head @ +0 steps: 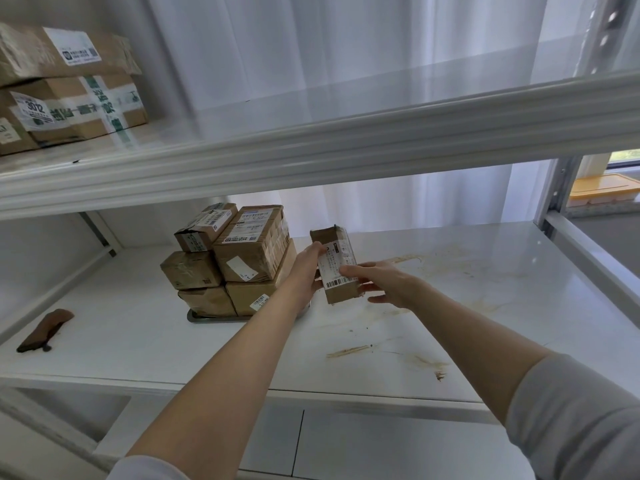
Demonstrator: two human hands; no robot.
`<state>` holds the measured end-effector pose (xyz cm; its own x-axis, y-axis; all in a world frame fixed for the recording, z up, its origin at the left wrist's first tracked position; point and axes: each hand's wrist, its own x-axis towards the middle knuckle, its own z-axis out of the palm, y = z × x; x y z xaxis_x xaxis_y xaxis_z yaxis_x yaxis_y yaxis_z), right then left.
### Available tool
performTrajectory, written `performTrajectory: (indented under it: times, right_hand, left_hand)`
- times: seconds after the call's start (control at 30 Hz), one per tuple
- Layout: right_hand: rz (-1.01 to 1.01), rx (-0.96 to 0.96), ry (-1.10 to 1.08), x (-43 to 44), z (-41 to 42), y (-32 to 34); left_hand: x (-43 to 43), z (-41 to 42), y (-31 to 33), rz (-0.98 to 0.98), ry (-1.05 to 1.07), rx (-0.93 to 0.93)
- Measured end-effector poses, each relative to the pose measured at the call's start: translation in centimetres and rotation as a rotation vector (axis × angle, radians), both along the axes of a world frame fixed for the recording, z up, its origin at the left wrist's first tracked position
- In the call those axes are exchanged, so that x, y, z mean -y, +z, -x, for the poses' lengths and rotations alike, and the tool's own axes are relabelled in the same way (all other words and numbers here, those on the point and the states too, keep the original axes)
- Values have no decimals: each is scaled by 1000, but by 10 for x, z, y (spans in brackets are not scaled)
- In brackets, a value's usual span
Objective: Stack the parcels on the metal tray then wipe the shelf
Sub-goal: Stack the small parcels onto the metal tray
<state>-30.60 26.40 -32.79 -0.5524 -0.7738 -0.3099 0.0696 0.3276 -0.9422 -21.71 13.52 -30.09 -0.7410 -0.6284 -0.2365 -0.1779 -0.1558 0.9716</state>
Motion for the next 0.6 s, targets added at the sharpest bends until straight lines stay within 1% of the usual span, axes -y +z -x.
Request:
performTrajectory:
  times: [0.13,0.27,0.4,0.5,0.6]
  right_hand:
    - [1,-97,-85,4,1,0]
    - [62,-84,-119,0,6,0]
    - [118,-9,-142,-5,10,-1]
    - [99,57,-84,-4,13,-1]
    - [69,163,-5,-4,13,3]
  left_hand:
    - [-1,3,-1,91,-53,30]
    - [7,0,-8,93,21,25]
    - [10,-1,-7,81,60,12]
    - [9,-2,-4,42,60,-2]
    - [9,-2,0,0,73,6]
